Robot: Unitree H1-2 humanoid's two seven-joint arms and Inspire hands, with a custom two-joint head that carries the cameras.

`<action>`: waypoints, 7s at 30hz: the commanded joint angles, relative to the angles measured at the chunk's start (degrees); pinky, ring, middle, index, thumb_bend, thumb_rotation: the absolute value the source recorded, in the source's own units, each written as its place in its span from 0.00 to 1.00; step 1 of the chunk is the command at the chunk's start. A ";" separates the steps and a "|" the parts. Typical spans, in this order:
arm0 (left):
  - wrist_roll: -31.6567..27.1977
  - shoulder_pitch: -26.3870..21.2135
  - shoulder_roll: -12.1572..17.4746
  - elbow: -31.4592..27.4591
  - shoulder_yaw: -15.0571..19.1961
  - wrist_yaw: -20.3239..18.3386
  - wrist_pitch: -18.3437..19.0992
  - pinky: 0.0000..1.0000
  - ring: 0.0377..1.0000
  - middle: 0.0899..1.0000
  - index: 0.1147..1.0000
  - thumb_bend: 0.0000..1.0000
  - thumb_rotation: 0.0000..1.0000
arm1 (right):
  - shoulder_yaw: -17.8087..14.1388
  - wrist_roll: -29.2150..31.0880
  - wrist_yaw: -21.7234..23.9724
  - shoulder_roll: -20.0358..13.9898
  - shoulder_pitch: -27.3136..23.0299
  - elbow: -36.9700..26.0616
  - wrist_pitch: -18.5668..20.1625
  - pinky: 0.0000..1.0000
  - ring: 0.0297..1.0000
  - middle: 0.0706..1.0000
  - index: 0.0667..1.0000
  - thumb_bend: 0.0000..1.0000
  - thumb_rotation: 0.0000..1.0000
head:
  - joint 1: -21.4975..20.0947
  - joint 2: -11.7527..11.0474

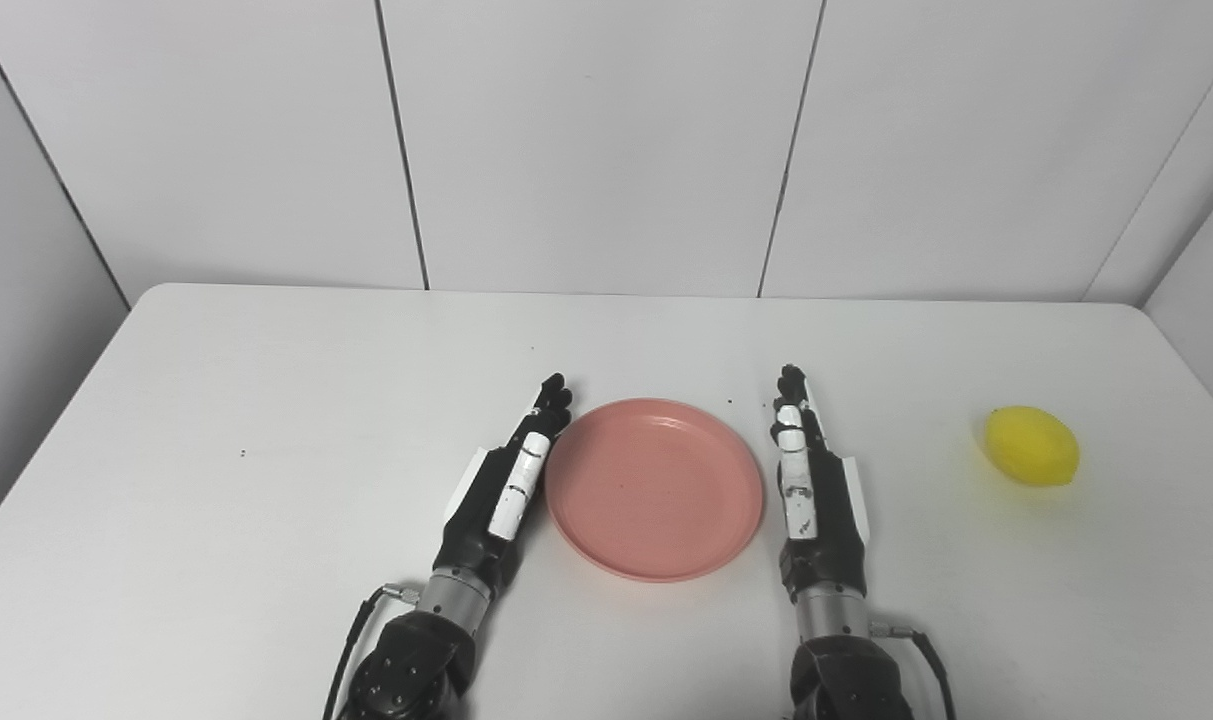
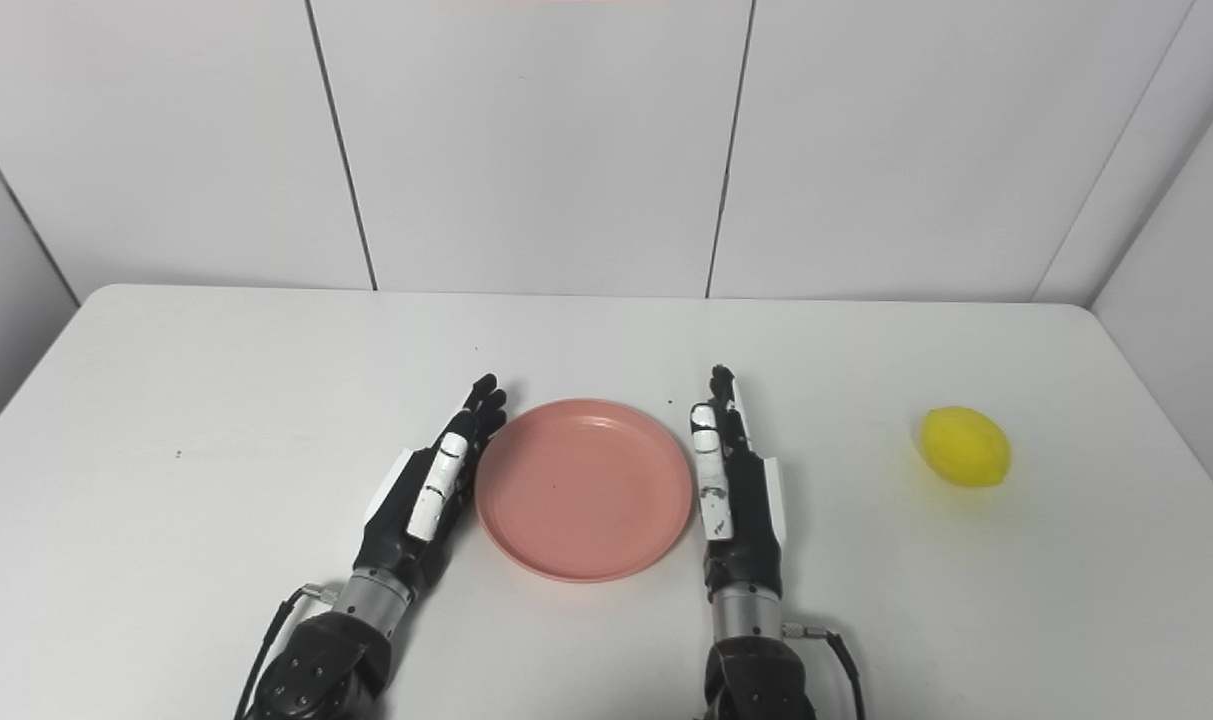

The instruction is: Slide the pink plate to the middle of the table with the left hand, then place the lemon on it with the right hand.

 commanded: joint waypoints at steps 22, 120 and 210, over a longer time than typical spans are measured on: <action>0.70 -2.12 -2.47 3.24 3.78 3.52 -3.42 1.00 1.00 1.00 1.00 0.53 1.00 | -5.68 -10.58 -4.74 -8.24 -3.05 -8.08 0.04 0.84 0.87 0.85 0.85 0.67 0.56 | -1.48 -0.52; -7.08 -3.02 0.94 4.40 9.02 0.13 -3.93 1.00 1.00 1.00 0.99 0.53 1.00 | -6.68 -30.33 5.30 -26.12 -12.11 4.88 30.01 0.10 0.14 0.38 0.79 0.61 0.00 | -18.29 1.39; 4.26 0.01 -4.54 -0.29 2.23 6.76 -1.71 1.00 1.00 1.00 1.00 0.48 1.00 | 17.37 -25.93 3.17 -12.53 -14.17 5.71 3.04 0.15 0.20 0.43 0.45 0.52 0.00 | 7.57 0.47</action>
